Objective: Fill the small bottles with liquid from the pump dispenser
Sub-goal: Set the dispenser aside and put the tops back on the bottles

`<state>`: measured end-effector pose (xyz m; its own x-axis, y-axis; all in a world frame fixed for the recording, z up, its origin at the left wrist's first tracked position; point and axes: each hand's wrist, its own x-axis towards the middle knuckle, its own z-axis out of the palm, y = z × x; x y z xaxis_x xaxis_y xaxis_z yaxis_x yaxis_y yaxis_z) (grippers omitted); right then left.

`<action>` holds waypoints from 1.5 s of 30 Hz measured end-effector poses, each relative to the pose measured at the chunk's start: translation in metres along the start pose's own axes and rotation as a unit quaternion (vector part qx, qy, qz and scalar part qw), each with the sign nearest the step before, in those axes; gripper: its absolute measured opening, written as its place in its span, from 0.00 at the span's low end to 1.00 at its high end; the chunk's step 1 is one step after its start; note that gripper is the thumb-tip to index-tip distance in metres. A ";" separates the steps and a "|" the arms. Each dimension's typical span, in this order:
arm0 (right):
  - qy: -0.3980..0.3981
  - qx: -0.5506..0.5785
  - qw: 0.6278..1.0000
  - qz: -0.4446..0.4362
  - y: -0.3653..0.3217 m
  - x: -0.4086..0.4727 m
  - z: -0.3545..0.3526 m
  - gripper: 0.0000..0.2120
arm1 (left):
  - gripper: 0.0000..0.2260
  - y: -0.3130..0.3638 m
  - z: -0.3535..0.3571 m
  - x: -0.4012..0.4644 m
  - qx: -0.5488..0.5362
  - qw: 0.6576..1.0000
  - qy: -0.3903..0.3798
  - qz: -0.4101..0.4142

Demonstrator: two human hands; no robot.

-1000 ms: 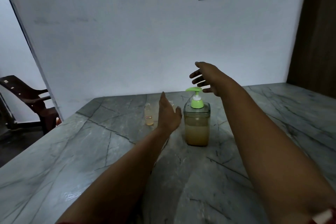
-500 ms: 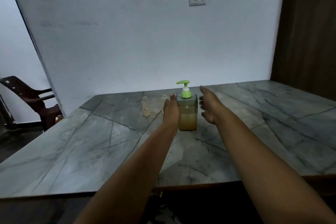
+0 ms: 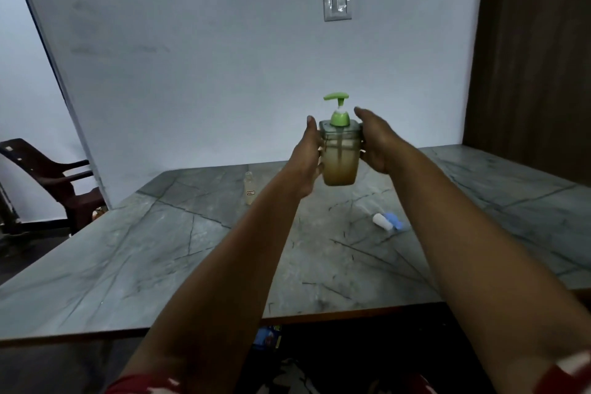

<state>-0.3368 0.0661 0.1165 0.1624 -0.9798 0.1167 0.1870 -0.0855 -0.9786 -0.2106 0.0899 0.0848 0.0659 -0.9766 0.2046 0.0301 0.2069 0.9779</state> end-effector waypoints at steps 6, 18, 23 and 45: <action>0.032 -0.039 0.999 -0.017 -0.016 0.035 -0.044 0.13 | 0.22 0.001 0.042 0.040 -0.012 0.998 -0.067 -0.001; 0.058 -0.085 0.994 0.023 0.044 0.126 -0.111 0.13 | 0.21 -0.070 0.094 0.118 -0.042 0.993 -0.079 -0.073; 0.068 -0.108 0.990 0.058 0.071 0.136 -0.113 0.12 | 0.20 -0.089 0.094 0.122 -0.019 0.993 -0.061 -0.100; 0.014 -0.606 0.793 0.060 0.080 0.016 -0.092 0.17 | 0.27 -0.081 -0.004 0.002 0.297 0.944 0.137 0.042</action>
<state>-0.4083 0.0270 0.0250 0.0836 -0.9962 0.0224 -0.8994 -0.0852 -0.4288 -0.2088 0.0714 0.0058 0.3005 -0.8902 0.3424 -0.5460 0.1338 0.8270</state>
